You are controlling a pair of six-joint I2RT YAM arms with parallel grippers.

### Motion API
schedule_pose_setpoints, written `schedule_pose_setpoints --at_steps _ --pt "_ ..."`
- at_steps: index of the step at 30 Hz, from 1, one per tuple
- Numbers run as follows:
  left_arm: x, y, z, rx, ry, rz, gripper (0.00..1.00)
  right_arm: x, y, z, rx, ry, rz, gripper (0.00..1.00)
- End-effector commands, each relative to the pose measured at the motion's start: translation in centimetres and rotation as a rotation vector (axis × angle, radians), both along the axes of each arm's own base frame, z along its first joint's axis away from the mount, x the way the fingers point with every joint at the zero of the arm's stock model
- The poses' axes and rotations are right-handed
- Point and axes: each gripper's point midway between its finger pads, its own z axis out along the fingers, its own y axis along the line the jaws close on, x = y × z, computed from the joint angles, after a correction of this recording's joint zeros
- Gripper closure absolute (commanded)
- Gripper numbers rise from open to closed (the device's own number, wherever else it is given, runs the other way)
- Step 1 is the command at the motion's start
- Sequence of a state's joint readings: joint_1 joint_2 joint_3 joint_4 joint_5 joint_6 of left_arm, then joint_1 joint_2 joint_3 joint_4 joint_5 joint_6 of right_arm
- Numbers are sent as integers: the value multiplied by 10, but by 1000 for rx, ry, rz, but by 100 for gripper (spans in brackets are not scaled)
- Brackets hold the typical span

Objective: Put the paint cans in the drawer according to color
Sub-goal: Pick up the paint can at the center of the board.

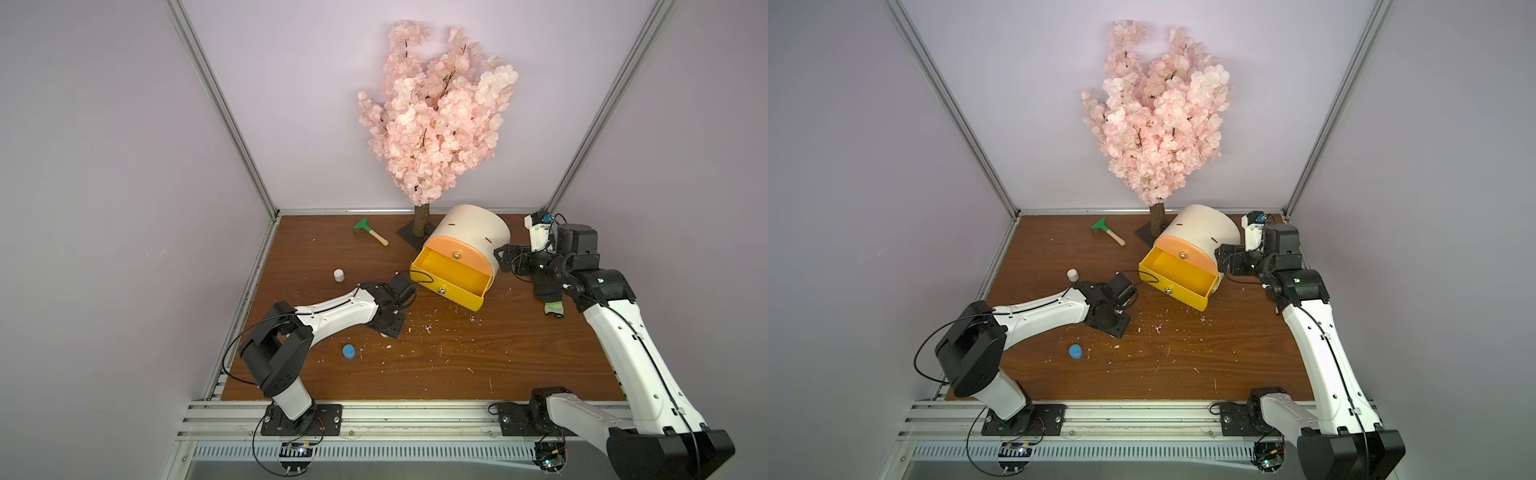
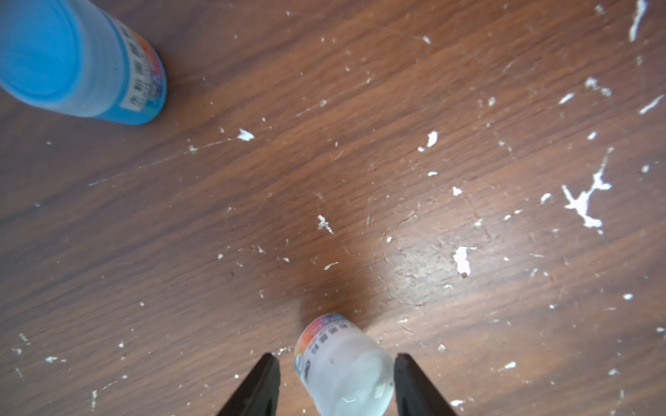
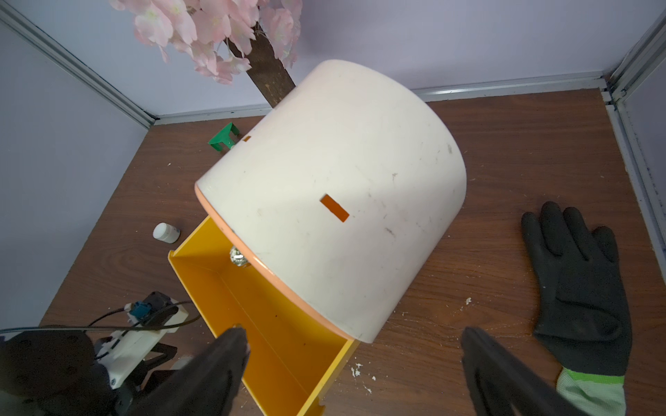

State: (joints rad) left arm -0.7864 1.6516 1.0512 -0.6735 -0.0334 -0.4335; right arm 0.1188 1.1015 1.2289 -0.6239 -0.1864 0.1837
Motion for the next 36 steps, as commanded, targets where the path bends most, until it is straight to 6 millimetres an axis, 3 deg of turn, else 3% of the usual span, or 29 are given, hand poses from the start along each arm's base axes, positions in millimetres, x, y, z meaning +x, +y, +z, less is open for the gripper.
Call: schedule_pose_setpoints --at_steps 1,8,22,25,30,33,36 --pt "-7 0 -4 14 18 -22 45 2 0 9 5 -41 -10 1" --pt "-3 1 1 14 -11 -12 50 2 0 4 4 -33 -8 1" --pt "-9 9 -10 43 12 5 47 1 0 8 2 -42 -3 1" --pt "-7 10 -9 49 5 5 53 1 -1 9 -2 -44 -6 1" --pt "-1 9 4 36 -39 -3 71 -1 -2 12 -9 -54 -11 1" --pt "3 6 16 13 -66 5 73 -2 -2 13 -9 -59 -10 1" --pt "9 -2 46 -39 -105 12 75 -3 -2 11 -10 -52 -7 1"
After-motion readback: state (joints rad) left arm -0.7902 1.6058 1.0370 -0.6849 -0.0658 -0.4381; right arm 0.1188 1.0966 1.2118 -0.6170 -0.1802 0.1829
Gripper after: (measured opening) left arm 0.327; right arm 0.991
